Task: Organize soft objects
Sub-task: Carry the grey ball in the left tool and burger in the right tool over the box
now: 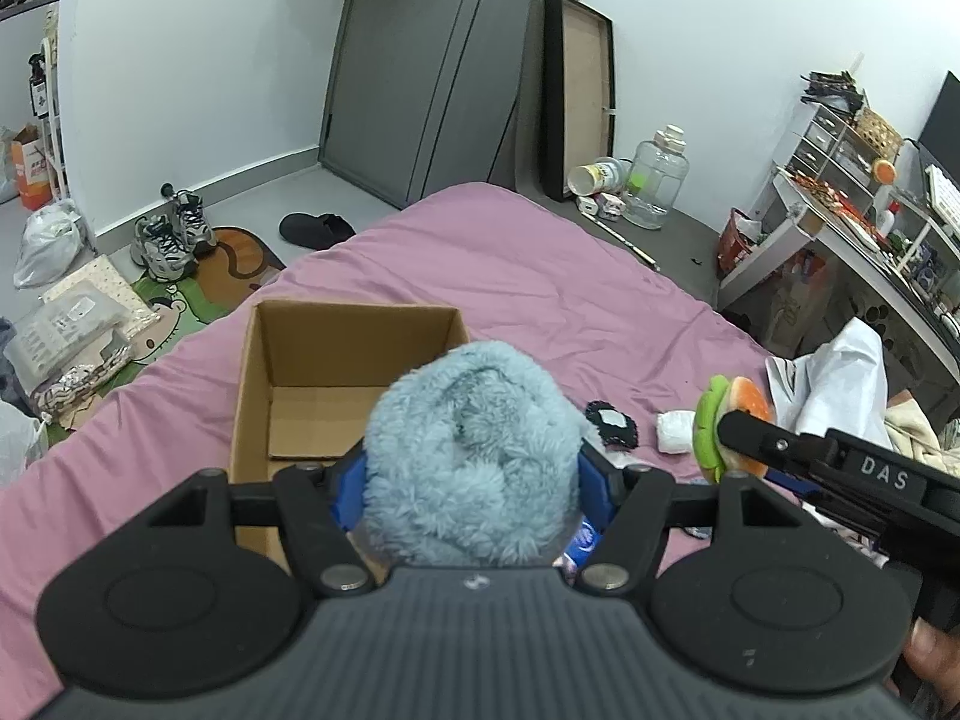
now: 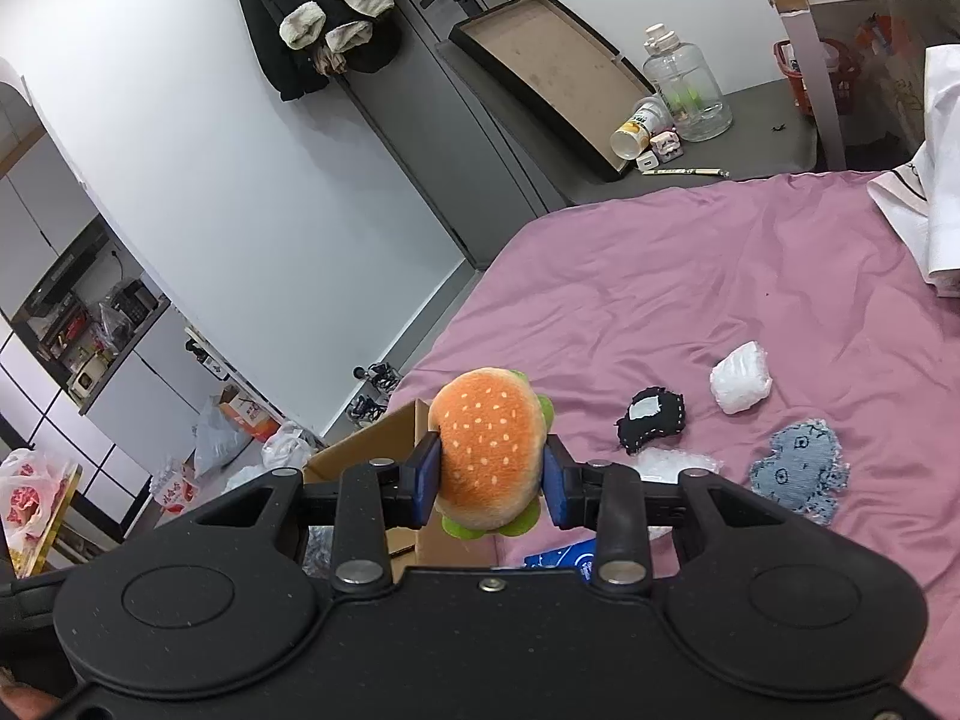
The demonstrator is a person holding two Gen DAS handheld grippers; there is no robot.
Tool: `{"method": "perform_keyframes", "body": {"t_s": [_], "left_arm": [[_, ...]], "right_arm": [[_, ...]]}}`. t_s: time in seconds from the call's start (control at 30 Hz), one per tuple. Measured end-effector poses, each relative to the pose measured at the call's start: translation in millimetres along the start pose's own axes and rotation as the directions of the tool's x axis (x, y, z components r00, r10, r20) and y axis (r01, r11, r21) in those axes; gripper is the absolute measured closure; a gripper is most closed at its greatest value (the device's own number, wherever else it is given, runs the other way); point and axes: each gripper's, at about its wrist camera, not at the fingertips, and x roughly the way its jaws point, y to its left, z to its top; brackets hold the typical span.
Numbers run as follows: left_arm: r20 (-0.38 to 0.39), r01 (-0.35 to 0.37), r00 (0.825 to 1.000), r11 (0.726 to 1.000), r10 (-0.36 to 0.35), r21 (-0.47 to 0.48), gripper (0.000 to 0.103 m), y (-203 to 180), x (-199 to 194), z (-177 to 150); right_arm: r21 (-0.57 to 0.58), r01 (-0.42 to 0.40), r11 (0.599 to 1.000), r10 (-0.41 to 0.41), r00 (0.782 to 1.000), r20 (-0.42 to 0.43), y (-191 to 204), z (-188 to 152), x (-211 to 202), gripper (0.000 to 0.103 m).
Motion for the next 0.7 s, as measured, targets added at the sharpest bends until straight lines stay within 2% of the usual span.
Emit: {"method": "perform_keyframes", "body": {"t_s": [0.4,0.7], "left_arm": [[-0.001,-0.023,1.000,0.999,0.022,-0.036,0.037,30,23,14],[-0.011,-0.009,1.000,0.999,0.009,-0.042,0.037,41,47,25]], "right_arm": [[0.002,-0.040,0.999,0.040,0.999,0.007,16,-3,25,0.068],[-0.007,-0.059,0.998,0.059,0.998,0.014,32,-8,44,0.068]]}}
